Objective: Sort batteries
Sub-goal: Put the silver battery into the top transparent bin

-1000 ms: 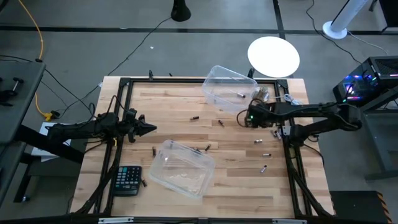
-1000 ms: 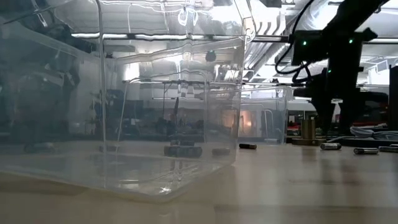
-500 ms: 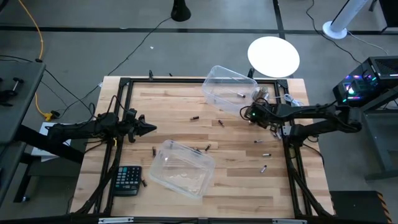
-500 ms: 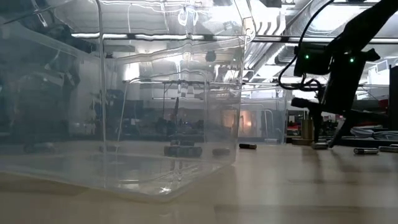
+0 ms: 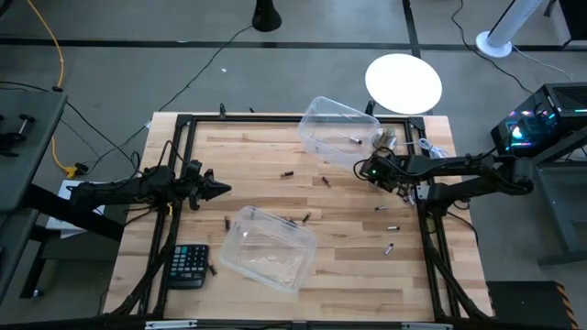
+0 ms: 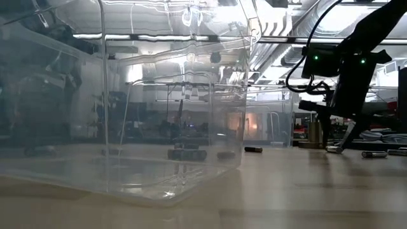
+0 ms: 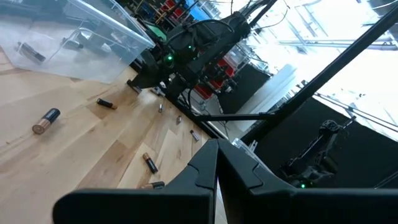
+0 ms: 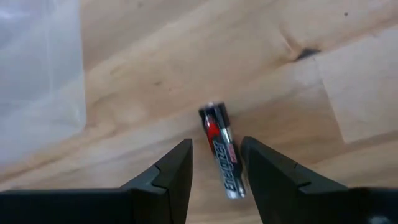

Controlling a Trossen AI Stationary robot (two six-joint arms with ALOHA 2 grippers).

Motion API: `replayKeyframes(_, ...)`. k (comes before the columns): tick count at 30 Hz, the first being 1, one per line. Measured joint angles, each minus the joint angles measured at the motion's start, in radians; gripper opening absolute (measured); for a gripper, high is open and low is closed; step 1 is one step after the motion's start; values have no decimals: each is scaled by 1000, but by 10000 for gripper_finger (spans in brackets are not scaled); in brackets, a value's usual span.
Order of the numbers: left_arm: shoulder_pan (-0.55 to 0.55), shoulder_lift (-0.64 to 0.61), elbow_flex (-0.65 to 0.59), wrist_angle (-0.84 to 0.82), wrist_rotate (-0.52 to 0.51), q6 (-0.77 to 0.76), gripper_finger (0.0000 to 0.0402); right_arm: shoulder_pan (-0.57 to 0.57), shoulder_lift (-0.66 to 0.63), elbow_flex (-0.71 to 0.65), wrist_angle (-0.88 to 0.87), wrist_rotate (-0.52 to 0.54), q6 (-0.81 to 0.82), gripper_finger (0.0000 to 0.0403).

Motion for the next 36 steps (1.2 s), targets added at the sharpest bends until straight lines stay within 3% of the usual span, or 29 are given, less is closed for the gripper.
replayKeyframes(6, 0, 0, 0, 0, 0, 0, 0, 31, 0, 1, -37, 17, -90, 127)
replayKeyframes(12, 0, 0, 0, 0, 0, 0, 0, 61, -1, 1, -71, 50, -154, 20)
replayKeyframes(21, 0, 0, 0, 0, 0, 0, 0, 144, -83, 48, -214, 137, -151, 17)
replayKeyframes(25, 0, 0, 0, 0, 1, 0, 0, 151, -171, 155, -303, 288, -187, 17)
replayKeyframes(30, 0, 0, 0, 0, 1, 0, 0, 134, -234, 319, -230, 499, -334, 17)
replayKeyframes(33, 0, 0, 0, 0, 1, 0, 0, 86, -203, 382, -93, 489, -513, 17)
replayKeyframes(36, 0, 0, 0, 0, 1, 0, 0, 31, -131, 413, 15, 369, -617, 17)
